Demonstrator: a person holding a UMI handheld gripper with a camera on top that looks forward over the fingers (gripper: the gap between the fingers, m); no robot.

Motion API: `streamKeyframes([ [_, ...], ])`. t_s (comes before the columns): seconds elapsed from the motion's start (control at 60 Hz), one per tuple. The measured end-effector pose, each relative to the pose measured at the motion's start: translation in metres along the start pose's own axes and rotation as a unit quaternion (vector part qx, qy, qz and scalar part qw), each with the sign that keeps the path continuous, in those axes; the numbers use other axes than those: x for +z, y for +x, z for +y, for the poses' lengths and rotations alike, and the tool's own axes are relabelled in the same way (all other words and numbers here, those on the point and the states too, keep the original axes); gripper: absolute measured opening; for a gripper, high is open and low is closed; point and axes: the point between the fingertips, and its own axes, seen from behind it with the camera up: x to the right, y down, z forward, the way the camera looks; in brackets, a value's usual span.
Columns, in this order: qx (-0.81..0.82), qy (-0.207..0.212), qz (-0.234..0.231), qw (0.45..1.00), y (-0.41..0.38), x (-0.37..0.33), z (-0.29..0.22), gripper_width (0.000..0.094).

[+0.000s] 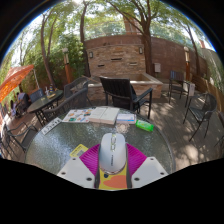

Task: Arrange mouse

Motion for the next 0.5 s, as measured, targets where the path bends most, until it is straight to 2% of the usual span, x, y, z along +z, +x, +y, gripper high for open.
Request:
streamKeyframes([
  [0.133, 0.004, -0.069, 0.016, 0.997, 0.027, 0.040, 0.070, 0.0369],
  [0.317, 0.007, -0.118, 0.024, 0.993, 0.035, 0.051, 0.114, 0.0521],
  [0.35, 0.006, -0.115, 0.030, 0.993, 0.037, 0.049, 0.113, 0.0580],
  [0.433, 0.001, -0.105, 0.028, 0.994, 0.034, 0.032, 0.103, 0.0868],
  [0.5, -0.002, -0.092, 0.038, 0.995, 0.033, 0.011, 0.087, 0.0847],
])
